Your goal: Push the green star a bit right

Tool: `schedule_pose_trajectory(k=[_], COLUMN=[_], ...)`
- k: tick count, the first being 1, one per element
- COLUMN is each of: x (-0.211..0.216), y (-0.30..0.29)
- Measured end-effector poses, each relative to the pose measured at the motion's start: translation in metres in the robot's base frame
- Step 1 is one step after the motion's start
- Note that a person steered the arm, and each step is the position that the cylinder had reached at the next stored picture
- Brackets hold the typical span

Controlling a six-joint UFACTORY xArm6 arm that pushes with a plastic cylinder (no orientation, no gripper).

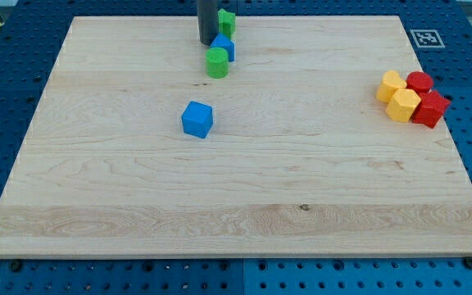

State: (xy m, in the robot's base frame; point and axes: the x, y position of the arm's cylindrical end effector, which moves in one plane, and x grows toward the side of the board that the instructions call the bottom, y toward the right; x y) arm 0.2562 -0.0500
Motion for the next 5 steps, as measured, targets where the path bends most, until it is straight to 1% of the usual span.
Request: schedule_pose_trajectory(k=[1,2,3,5], x=[0.001,-0.003,-0.026,-0.032], y=[-0.017,-0.065,-0.056,0.026])
